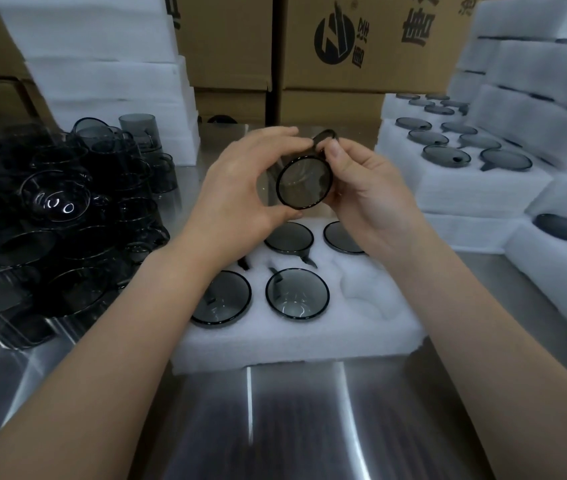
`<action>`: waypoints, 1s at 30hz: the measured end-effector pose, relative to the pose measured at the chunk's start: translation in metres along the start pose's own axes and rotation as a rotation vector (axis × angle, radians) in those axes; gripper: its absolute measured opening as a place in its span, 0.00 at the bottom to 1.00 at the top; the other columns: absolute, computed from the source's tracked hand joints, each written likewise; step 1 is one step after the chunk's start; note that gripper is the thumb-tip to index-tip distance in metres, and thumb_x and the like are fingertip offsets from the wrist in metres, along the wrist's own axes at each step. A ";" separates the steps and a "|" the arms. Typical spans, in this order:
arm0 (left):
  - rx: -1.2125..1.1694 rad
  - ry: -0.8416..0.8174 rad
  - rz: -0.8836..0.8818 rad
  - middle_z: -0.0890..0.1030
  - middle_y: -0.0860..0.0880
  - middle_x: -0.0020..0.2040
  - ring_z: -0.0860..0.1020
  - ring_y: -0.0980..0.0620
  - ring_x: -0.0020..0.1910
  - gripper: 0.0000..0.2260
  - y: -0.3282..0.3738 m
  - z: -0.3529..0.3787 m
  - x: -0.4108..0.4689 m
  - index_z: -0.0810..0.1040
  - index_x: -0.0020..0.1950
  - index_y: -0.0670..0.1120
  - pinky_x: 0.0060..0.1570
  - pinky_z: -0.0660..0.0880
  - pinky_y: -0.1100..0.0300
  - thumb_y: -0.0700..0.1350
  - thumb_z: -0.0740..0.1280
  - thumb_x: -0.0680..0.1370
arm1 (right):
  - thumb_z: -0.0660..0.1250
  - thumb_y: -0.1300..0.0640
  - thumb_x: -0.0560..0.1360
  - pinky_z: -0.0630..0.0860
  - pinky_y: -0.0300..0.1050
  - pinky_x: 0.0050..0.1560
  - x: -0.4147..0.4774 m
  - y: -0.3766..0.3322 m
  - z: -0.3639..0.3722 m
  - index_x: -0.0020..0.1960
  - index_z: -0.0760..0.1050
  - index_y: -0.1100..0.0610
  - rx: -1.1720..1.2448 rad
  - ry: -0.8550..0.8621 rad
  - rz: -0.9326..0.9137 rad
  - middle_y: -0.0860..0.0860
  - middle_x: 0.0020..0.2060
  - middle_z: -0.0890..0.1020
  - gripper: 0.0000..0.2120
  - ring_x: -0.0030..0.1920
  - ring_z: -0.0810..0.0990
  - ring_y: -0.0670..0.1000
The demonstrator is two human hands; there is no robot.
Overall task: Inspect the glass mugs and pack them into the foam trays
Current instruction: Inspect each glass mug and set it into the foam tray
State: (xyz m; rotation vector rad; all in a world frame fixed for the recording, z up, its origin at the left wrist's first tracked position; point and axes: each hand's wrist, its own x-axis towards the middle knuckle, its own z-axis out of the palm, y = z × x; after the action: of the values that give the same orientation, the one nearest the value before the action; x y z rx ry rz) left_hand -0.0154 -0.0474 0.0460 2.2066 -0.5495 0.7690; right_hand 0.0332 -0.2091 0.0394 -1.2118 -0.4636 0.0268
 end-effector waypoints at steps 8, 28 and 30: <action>0.138 0.014 0.159 0.69 0.44 0.70 0.68 0.42 0.67 0.27 -0.004 0.003 -0.001 0.77 0.64 0.45 0.67 0.61 0.59 0.33 0.76 0.66 | 0.61 0.47 0.77 0.62 0.40 0.35 0.000 -0.009 -0.002 0.37 0.76 0.53 0.161 -0.025 0.210 0.47 0.24 0.64 0.14 0.29 0.63 0.47; 0.166 0.037 0.251 0.74 0.45 0.64 0.71 0.49 0.65 0.31 -0.013 0.003 0.001 0.72 0.68 0.42 0.65 0.70 0.56 0.24 0.68 0.67 | 0.57 0.48 0.81 0.57 0.35 0.23 -0.003 -0.013 -0.002 0.28 0.69 0.53 0.200 -0.113 0.440 0.48 0.27 0.63 0.23 0.25 0.62 0.46; 0.136 0.072 0.238 0.74 0.46 0.62 0.71 0.53 0.62 0.31 -0.015 0.003 0.000 0.72 0.68 0.41 0.64 0.69 0.62 0.24 0.69 0.67 | 0.59 0.48 0.77 0.57 0.35 0.25 -0.004 -0.015 -0.003 0.33 0.71 0.54 0.236 -0.161 0.414 0.48 0.28 0.65 0.16 0.26 0.62 0.46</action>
State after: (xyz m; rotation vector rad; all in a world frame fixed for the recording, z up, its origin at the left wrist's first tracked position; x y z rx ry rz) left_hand -0.0055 -0.0403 0.0374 2.2518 -0.7527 1.0337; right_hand 0.0268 -0.2178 0.0505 -1.0588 -0.3316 0.5228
